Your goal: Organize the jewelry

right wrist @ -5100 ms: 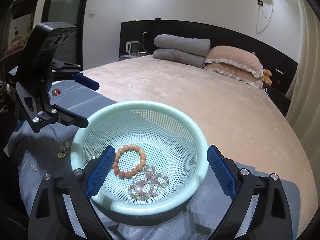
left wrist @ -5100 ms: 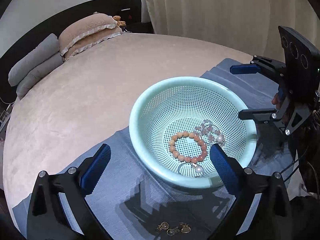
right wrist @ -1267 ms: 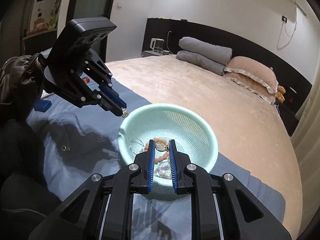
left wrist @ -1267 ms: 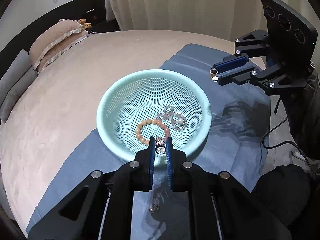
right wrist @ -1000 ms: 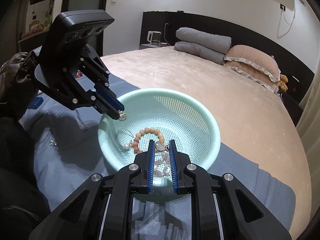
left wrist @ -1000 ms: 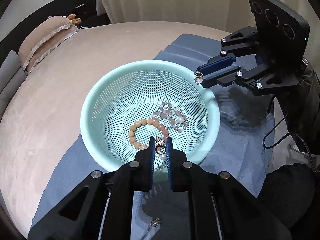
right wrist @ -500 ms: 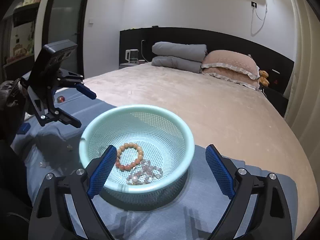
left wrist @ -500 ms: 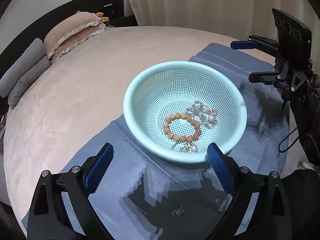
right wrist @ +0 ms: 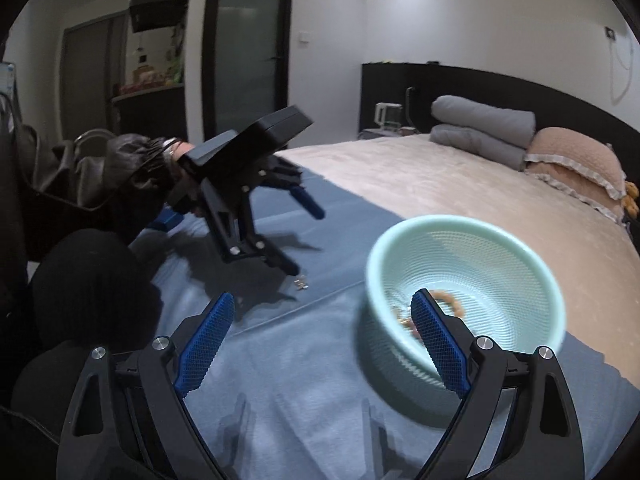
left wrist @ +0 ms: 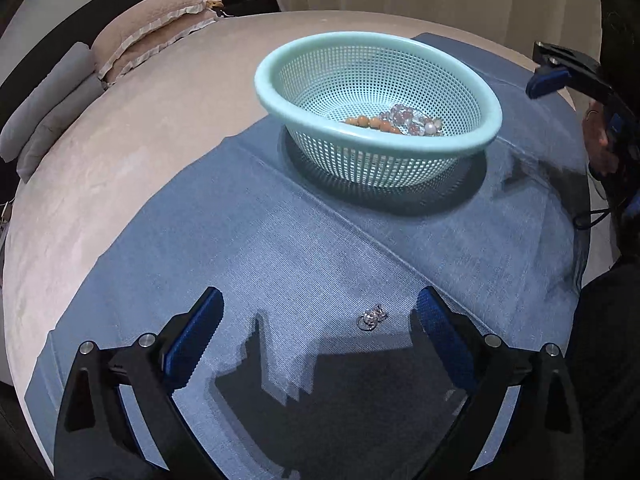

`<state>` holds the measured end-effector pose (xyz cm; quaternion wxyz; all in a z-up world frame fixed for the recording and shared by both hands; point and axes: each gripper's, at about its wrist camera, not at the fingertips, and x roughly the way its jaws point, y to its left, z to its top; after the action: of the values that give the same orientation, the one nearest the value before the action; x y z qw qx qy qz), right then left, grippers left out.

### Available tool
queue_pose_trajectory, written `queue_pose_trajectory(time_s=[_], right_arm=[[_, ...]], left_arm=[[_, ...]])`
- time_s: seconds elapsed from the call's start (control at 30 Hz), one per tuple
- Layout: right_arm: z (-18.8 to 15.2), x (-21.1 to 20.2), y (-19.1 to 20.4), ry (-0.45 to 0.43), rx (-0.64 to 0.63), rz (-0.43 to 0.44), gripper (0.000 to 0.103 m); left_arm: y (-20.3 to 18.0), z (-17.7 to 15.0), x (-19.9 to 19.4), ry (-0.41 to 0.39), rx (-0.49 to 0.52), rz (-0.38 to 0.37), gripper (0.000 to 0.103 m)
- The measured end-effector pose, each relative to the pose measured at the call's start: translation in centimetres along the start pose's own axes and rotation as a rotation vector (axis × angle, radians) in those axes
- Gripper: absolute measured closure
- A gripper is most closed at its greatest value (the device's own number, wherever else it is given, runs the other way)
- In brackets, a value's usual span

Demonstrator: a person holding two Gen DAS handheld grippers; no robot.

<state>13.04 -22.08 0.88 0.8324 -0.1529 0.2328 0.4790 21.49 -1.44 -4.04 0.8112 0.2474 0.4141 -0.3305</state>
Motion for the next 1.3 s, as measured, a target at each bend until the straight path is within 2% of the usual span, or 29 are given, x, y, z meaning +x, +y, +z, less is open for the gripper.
queue_pose_trajectory(time_s=[0.1,0.17,0.3,0.43,0.5,0.53,0.6,0.67,0.73,0.8,0.87,1.13,1.3], right_arm=[[0.2,2.5,1.5,0.056,-0.024,0.094,0.028],[0.5,3.9,2.4,0.075,-0.049,0.131,0.028],[0.5,6.2,4.7,0.126,-0.11,0.192,0.038],[0.2,8.0,6.6,0.158,-0.16,0.236,0.04],[0.2,8.7,7.2,0.163,-0.174,0.249,0.045],[0.1,9.0,7.4,0.161,-0.178,0.249,0.046],[0.1,9.5,7.8,0.172,-0.191,0.248,0.048],[-0.2,10.1,8.2,0.203,-0.205,0.249,0.052],[-0.4,10.7,8.2,0.225,-0.211,0.229,0.058],[-0.6,11.2,8.1,0.247,-0.209,0.197,0.081],[-0.7,11.3,8.0,0.258,-0.204,0.193,0.089],[-0.9,10.9,8.6,0.257,-0.189,0.147,0.089],[-0.9,9.2,7.8,0.239,-0.154,0.091,0.089]], left_arm=[[-0.1,-0.2,0.4,-0.005,0.0,-0.024,0.012],[-0.2,-0.4,0.8,-0.005,0.007,-0.041,0.018],[-0.6,-0.6,1.7,0.001,0.03,-0.083,0.033],[-1.1,-1.1,2.5,0.006,0.055,-0.116,0.04],[-1.0,-1.3,2.4,-0.006,0.051,-0.131,0.042],[-0.9,-1.3,2.5,-0.004,0.043,-0.148,0.044],[-1.1,-1.3,2.5,-0.005,0.04,-0.192,0.063],[-1.5,-1.3,2.4,-0.008,0.061,-0.202,0.07],[-1.6,-1.3,2.5,-0.006,0.062,-0.207,0.073],[-1.6,-1.3,2.6,-0.007,0.053,-0.223,0.08],[-1.8,-1.4,2.6,-0.001,0.051,-0.236,0.09],[-2.1,-1.5,2.3,0.008,0.011,-0.179,0.092],[-1.6,-2.5,1.6,0.019,-0.029,-0.147,0.093]])
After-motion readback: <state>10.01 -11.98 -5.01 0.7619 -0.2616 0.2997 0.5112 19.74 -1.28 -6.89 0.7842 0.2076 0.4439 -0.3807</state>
